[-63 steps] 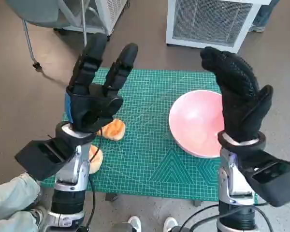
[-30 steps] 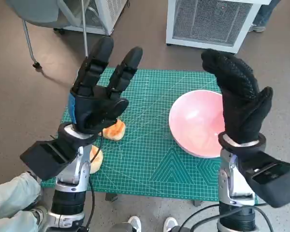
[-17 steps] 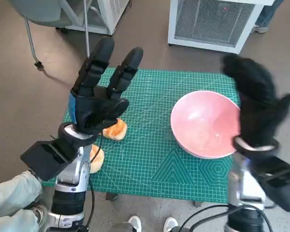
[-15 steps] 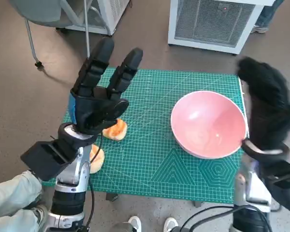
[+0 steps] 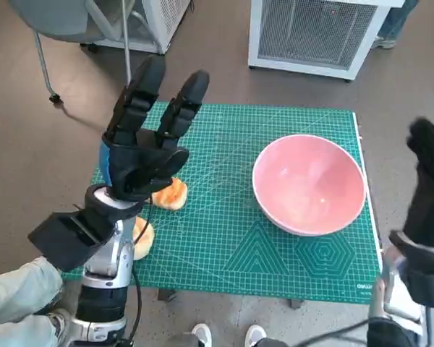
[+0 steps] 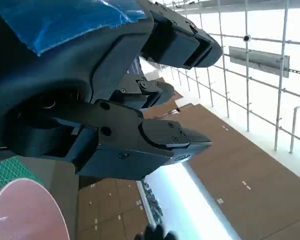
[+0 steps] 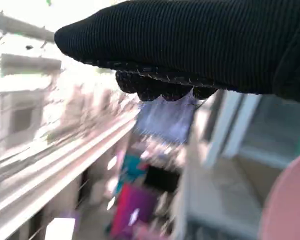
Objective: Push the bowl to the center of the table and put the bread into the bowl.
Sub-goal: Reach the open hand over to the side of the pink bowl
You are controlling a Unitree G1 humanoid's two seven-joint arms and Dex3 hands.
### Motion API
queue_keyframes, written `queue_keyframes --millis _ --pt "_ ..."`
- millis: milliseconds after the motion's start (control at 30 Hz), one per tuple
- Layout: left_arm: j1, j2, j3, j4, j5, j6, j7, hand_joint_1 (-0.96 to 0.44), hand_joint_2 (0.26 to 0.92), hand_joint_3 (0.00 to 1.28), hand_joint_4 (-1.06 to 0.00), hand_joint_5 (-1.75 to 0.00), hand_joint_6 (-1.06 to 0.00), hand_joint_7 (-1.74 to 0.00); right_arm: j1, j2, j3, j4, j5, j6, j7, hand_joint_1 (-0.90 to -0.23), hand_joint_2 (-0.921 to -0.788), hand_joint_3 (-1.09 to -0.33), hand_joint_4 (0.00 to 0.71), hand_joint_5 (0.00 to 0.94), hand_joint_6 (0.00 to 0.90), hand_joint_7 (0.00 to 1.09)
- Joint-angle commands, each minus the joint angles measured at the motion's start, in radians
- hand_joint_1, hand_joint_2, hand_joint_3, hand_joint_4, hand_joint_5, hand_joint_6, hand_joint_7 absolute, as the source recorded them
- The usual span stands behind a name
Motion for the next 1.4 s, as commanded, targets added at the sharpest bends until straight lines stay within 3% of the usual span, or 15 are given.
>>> queue_keyframes --millis 33,300,500,700,1033,1400 --pt "0.010 0.000 0.012 0.003 -0.014 -0.015 0.006 0.01 0.921 0.23 -0.43 0.00 -0.51 0.00 0.022 0.015 -0.009 0.114 0.029 -0.007 -0.012 -0.531 -0.921 -0.802 0.272 0.002 -0.001 0.69" --pt "0.006 -0.007 0.016 0.015 -0.012 -0.021 0.013 0.01 0.921 0.23 -0.44 -0.01 -0.51 0.00 -0.009 0.041 0.015 0.278 0.044 -0.010 0.001 -0.502 -0.921 -0.823 0.282 0.008 0.001 0.66" --pt "0.007 -0.003 0.019 0.015 -0.011 -0.024 0.012 0.01 0.921 0.23 -0.44 -0.01 -0.52 -0.01 -0.063 0.075 0.036 0.395 0.081 0.008 0.041 -0.502 -0.921 -0.833 0.267 0.003 0.006 0.64" --pt "0.011 -0.003 0.019 0.015 -0.006 -0.029 0.015 0.01 0.921 0.23 -0.44 -0.01 -0.52 -0.01 -0.111 0.126 0.056 0.429 0.126 0.060 0.085 -0.508 -0.921 -0.843 0.248 0.001 0.013 0.63" --pt "0.024 0.003 0.025 0.004 -0.003 -0.033 0.018 0.01 0.921 0.23 -0.44 0.00 -0.52 -0.01 -0.223 0.167 0.061 0.533 0.181 0.118 0.171 -0.534 -0.921 -0.834 0.247 0.002 0.019 0.61" --pt "0.038 0.020 0.041 0.001 -0.007 -0.039 0.021 0.00 0.921 0.22 -0.44 0.00 -0.52 -0.01 -0.370 0.185 0.019 0.672 0.251 0.160 0.249 -0.528 -0.921 -0.817 0.240 0.003 0.067 0.57"
